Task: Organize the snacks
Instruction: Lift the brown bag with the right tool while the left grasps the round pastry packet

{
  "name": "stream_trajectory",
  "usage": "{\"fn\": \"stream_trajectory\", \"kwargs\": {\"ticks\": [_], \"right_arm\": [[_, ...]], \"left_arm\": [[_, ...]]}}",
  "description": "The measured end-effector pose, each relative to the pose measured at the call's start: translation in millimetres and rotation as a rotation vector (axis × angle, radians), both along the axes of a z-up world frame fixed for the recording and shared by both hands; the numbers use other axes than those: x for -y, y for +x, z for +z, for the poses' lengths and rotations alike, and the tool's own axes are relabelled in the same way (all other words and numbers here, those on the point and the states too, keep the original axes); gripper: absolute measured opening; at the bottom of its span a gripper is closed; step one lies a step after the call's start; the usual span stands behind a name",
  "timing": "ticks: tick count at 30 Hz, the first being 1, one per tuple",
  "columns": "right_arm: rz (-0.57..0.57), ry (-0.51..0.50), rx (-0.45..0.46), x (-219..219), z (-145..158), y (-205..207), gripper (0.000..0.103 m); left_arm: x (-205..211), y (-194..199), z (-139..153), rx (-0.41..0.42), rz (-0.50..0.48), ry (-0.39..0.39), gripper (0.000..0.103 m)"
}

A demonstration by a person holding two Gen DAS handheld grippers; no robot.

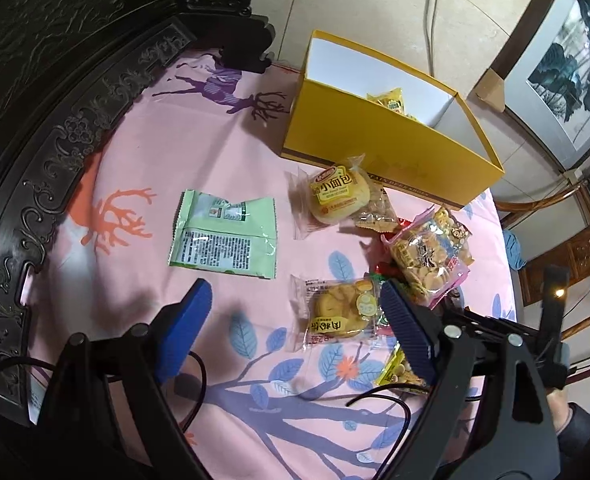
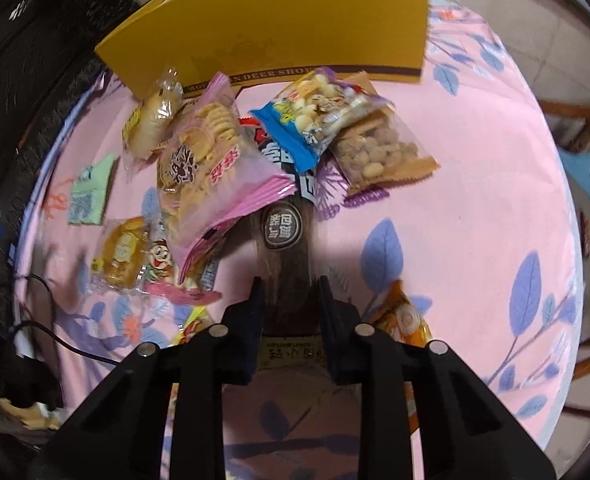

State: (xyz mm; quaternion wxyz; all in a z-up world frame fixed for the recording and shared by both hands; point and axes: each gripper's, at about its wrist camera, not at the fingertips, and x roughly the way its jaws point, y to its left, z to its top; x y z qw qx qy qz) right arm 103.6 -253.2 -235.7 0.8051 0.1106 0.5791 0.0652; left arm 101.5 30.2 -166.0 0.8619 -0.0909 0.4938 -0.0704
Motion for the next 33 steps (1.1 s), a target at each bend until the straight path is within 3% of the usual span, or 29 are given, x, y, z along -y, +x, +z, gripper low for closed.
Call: {"fn": "stream_trajectory", "kwargs": {"ticks": [6,12,18,28,33], "right_arm": [[-0.044,0.080,0.014,16.5,22.2,-20.7,0.026],[-0.063,0.103,0.054,24.2,42.9,-30.0,0.026],[-0.084,0.119,0.074,29.6,51.6,-30.3,0.026],[-0.099,0.124,0.071,33.3,50.9,-31.1,0.026],[-0.100,0.123,0.065,33.4,49.9,-30.7,0.026]], "left_arm": [[7.5,4.2,-14.7,-0.027,-0.043,0.045,0.088],[35.8,9.2,-38.1,-0.037,-0.186,0.128,0.088],[62.8,17.3,-71.1,-0.111,-0.245,0.113,0.088],[70.1,33.4,-107.7,-0.221,-0.206,0.047,0.088],[67.0,28.3,-115.1,-0.201,-0.209,0.046,0.087]]}}
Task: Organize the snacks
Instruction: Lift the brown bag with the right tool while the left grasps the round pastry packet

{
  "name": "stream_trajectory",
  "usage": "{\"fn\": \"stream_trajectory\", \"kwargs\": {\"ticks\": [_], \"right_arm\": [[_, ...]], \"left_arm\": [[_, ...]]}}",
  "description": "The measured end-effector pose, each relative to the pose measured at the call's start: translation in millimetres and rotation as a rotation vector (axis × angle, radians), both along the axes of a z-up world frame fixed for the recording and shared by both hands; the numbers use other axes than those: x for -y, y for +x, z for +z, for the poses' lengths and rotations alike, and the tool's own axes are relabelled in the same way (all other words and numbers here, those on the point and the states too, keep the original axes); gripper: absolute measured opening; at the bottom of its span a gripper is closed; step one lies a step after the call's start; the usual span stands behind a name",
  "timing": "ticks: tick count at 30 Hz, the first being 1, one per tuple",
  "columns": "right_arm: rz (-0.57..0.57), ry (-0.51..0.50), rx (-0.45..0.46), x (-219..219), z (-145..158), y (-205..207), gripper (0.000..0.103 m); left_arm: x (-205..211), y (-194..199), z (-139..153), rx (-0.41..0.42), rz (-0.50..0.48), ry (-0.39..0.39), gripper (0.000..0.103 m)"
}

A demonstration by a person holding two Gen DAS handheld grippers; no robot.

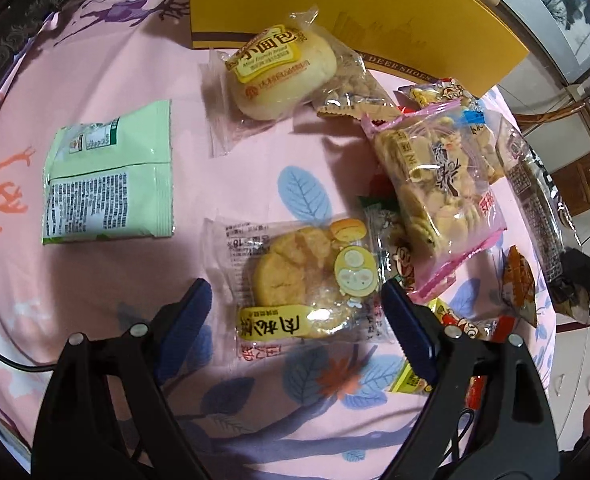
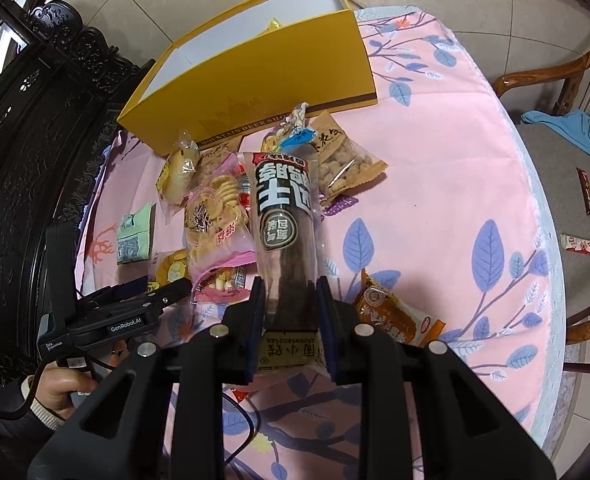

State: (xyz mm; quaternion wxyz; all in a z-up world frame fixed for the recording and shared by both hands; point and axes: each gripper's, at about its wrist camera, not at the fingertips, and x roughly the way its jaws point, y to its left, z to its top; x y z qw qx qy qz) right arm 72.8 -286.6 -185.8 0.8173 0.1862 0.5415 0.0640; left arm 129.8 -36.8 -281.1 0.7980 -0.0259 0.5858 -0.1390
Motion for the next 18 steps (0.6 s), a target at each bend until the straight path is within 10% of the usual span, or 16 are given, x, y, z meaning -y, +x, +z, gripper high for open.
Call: {"fn": "stream_trajectory", "kwargs": {"ticks": [7,18], "right_arm": [[0.000,0.002,-0.005,-0.1,-1.4,1.6,0.026],[0.012,0.002,-0.001,-3.5,-0.2,0.8,0.026]], "left_arm": [[-18.8,-9.6,4.8,0.016,0.003,-0.026,0.063],[17.6,-5.2,2.6,0.049,-0.052,0.104,0.074]]}}
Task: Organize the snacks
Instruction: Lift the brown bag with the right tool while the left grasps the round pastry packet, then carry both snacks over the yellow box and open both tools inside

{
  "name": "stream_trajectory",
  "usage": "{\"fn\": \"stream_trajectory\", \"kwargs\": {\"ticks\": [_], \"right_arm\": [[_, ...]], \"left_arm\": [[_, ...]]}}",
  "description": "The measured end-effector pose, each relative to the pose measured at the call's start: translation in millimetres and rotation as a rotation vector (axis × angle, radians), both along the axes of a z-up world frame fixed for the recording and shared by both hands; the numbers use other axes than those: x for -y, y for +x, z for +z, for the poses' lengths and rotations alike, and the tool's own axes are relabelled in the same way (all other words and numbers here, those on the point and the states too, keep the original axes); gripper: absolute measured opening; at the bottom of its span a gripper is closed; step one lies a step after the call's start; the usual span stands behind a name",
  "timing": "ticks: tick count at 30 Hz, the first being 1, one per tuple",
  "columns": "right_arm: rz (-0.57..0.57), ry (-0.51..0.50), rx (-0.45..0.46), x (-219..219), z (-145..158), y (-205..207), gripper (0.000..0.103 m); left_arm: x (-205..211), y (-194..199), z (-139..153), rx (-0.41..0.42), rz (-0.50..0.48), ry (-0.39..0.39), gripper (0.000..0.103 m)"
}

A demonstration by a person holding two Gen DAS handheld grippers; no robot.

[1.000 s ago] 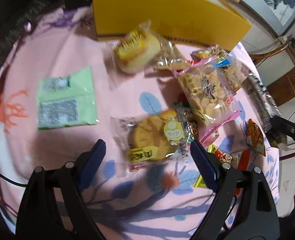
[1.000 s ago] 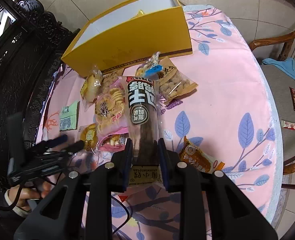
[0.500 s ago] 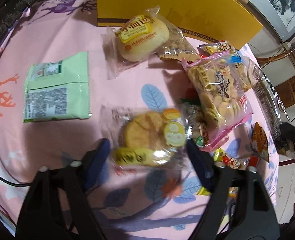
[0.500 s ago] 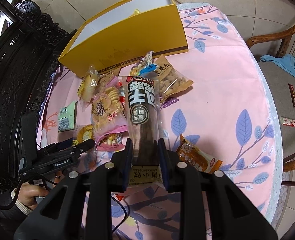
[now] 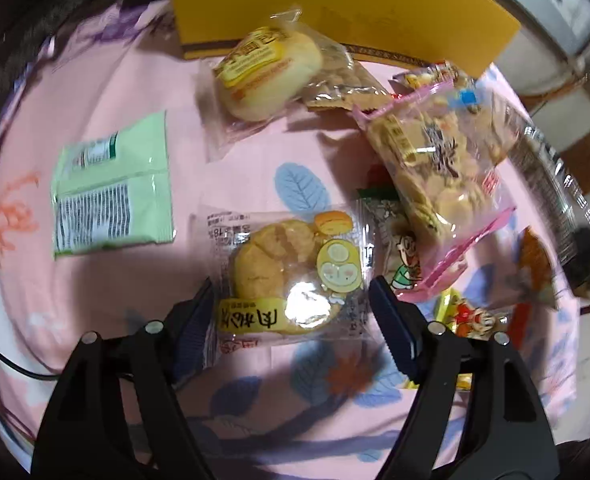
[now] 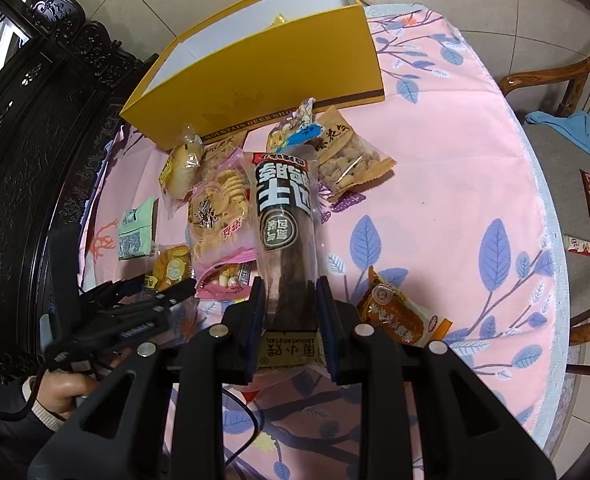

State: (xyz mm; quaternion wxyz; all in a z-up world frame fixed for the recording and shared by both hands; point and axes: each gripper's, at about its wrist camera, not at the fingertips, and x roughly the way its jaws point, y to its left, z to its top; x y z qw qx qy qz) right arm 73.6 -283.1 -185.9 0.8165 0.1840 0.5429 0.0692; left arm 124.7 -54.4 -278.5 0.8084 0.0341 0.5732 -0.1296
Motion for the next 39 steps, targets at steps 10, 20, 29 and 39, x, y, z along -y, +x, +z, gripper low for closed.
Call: {"fn": "stream_trajectory", "kwargs": {"ticks": [10,20,29,39], "right_arm": [[-0.013,0.001,0.029,3.7,10.0,0.0,0.026],[0.004,0.017,0.109,1.4,43.4,8.0,0.026],[0.004,-0.001,0.255,3.6,89.0,50.8,0.026],[0.021,-0.064,0.371,-0.6,110.1,128.6,0.026]], "left_arm": [[-34.3,-15.6,44.8,0.082,0.063,-0.108,0.060],[-50.1,-8.9,119.5,0.230,0.090,-0.183,0.060],[-23.4,42.9,179.2,0.373,0.050,-0.230,0.061],[-0.2,120.7,194.6,0.431,0.071,-0.229,0.061]]}}
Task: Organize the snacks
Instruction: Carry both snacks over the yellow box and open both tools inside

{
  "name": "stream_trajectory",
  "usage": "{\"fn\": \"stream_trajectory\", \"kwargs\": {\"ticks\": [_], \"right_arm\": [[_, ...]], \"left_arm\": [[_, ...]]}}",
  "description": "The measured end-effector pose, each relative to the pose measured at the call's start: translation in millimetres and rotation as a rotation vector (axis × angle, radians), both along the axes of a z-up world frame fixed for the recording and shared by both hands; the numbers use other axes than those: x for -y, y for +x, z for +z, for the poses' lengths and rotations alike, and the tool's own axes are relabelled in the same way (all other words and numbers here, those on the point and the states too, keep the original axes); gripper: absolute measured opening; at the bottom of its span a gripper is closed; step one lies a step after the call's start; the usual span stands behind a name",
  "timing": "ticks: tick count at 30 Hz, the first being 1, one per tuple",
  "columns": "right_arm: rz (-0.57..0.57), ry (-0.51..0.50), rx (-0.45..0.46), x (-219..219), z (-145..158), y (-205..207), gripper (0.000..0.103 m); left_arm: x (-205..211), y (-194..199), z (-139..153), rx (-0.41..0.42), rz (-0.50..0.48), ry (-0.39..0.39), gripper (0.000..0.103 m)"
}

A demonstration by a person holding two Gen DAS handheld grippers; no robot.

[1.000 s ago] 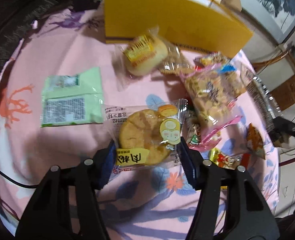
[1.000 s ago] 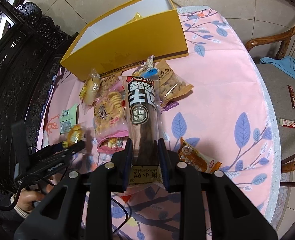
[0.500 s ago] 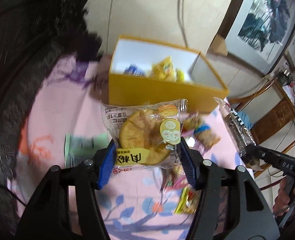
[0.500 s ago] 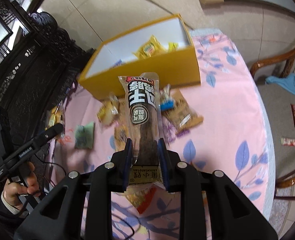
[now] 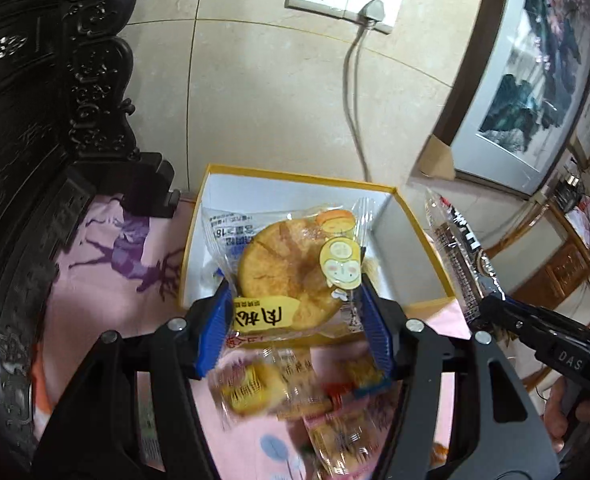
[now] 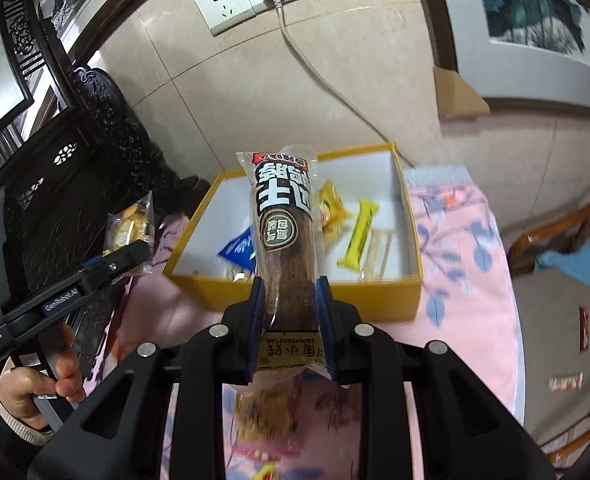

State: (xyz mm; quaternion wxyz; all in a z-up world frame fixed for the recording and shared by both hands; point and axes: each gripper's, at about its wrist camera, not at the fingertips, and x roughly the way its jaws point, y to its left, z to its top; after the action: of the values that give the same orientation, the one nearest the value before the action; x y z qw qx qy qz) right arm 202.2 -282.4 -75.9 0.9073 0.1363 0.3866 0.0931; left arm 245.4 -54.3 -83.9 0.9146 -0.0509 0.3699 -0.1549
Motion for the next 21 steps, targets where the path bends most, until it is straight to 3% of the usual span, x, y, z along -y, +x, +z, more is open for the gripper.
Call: {"fn": "stream_trajectory", "kwargs": {"ticks": [13,15,16,17,18,19,21], "right_arm": [[0.032,-0.044,0.005,-8.7,-24.6,68.6,0.026],[0.037,-0.050,-0.002,-10.7,-29.1,74.9,0.030],[0.030,-0.070,-0.010,-12.3,-31.8,78.0,0.030],[0.018,-0.092,-0.020,-13.3,-33.5,79.8,0.036],[0.002,-0.104,-0.018,-13.3,-32.7,78.5,0.051],[-0.010,-0.106,-0.003,-12.5,-30.5,75.8,0.056],[-0.013,-0.105,0.026,-11.4,-25.0,69.1,0.058]], "left_arm": [[11.7,72.1,-30.4,-0.047,0.029,0.021,0.061],[12.1,78.4,-36.1,-0.062,0.056,0.027,0.067],[12.0,79.8,-37.8,-0.067,0.068,0.028,0.075],[11.8,80.9,-38.3,-0.074,0.087,0.029,0.083],[11.3,80.1,-37.7,-0.075,0.103,0.032,0.084],[10.6,78.9,-36.0,-0.069,0.109,0.032,0.084],[11.9,72.3,-31.1,-0.046,0.090,0.035,0.086]]}}
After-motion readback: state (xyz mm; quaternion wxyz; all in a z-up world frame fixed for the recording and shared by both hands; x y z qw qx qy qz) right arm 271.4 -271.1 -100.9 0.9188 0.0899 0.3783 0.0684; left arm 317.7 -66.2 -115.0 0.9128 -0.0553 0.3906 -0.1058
